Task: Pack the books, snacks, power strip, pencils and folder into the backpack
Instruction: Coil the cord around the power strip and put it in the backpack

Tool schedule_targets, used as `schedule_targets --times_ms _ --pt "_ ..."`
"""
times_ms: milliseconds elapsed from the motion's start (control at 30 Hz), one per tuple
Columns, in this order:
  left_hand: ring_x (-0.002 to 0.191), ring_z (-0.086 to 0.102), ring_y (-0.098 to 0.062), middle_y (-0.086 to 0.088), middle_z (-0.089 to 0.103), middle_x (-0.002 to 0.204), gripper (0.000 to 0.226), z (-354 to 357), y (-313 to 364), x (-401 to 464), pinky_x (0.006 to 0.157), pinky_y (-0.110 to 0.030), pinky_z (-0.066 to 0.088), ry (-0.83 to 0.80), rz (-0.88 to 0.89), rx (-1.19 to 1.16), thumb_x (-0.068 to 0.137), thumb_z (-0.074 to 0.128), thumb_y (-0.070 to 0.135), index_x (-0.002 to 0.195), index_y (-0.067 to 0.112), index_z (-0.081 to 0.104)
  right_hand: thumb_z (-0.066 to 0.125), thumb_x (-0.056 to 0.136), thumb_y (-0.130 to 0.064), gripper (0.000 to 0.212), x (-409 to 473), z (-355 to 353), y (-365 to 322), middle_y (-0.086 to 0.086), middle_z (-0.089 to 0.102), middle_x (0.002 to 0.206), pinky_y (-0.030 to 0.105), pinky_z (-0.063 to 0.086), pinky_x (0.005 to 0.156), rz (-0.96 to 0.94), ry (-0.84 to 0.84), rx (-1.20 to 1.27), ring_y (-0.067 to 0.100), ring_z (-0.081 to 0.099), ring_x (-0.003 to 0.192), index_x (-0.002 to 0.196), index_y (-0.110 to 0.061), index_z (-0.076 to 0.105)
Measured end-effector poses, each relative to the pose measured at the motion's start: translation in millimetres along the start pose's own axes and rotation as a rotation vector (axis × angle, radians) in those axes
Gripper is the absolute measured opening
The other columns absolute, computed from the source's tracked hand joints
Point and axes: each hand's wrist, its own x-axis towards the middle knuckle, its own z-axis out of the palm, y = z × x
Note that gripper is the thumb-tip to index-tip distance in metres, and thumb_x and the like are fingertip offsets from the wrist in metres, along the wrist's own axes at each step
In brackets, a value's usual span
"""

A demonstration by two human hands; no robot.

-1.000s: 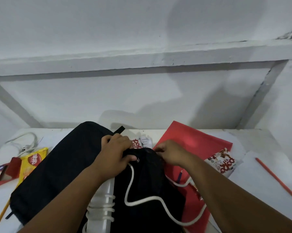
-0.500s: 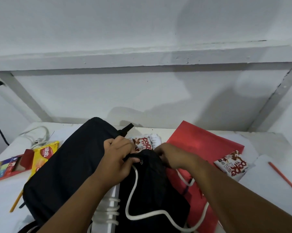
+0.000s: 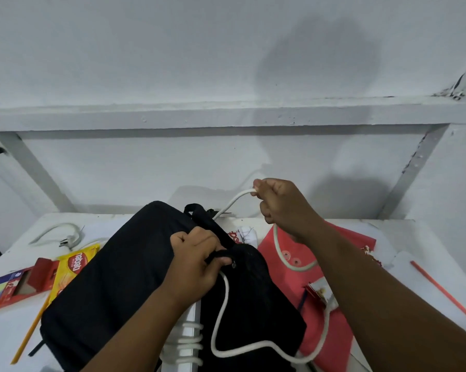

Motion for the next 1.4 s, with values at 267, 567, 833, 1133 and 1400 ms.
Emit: schedule_targets --times_ms 267,567,833,1133,1400 --pt "0.090 0.067 -0.011 0.005 0.071 0.087 0.019 5.2 5.3 15.3 0.086 -0.032 0.053 0.233 -0.312 -0.527 0.084 0.072 -0.001 0.085 0.018 0.072 0.055 0.100 -0.037 0.032 -24.4 7.8 -30.4 -0.017 0.050 0.045 0.027 0.038 0.058 -0.034 -0.048 -0.346 0.011 0.038 0.047 0.079 -0.017 0.068" --pt "0.116 0.052 -0.002 0.028 0.061 0.113 0.027 -13.6 -25.6 31.5 0.102 -0.032 0.042 -0.045 -0.070 -0.173 0.079 0.068 0.037 0.105 0.040 0.072 0.066 0.094 -0.034 0.021 -60.0 23.0 -48.8 -0.005 0.066 0.058 0.013 0.043 0.054 -0.035 -0.365 -0.488 0.005 0.056 0.049 0.087 -0.016 0.073" --pt "0.118 0.056 -0.002 0.020 0.068 0.114 0.043 -32.4 -50.3 1.3 0.105 -0.026 0.043 0.069 -0.137 -0.201 0.085 0.068 -0.007 0.110 0.027 0.074 0.082 0.076 -0.035 0.021 -67.7 26.2 19.2 -0.015 0.073 0.078 0.017 0.047 0.069 0.094 -0.645 -0.794 -0.003 0.067 0.073 0.094 -0.025 0.077" --pt "0.102 0.057 0.011 0.023 0.067 0.101 0.030 -89.2 -79.6 -31.3 0.090 -0.005 0.038 0.309 -0.520 -0.058 0.088 0.066 0.002 0.097 0.029 0.073 0.077 0.080 -0.046 0.017 7.6 26.9 12.9 -0.016 0.072 0.078 0.019 0.051 0.069 -0.072 -0.428 -0.689 -0.004 0.065 0.071 0.084 -0.029 0.077" --pt "0.105 0.056 0.001 0.017 0.067 0.109 0.024 -130.3 -142.0 -44.4 0.091 -0.020 0.037 0.219 -0.752 -0.029 0.090 0.064 0.011 0.105 0.028 0.072 0.054 0.099 -0.028 0.031 67.1 85.5 47.0 0.010 0.068 0.094 0.034 0.047 0.079 0.212 -0.384 -0.782 0.028 0.064 0.093 0.091 -0.001 0.068"
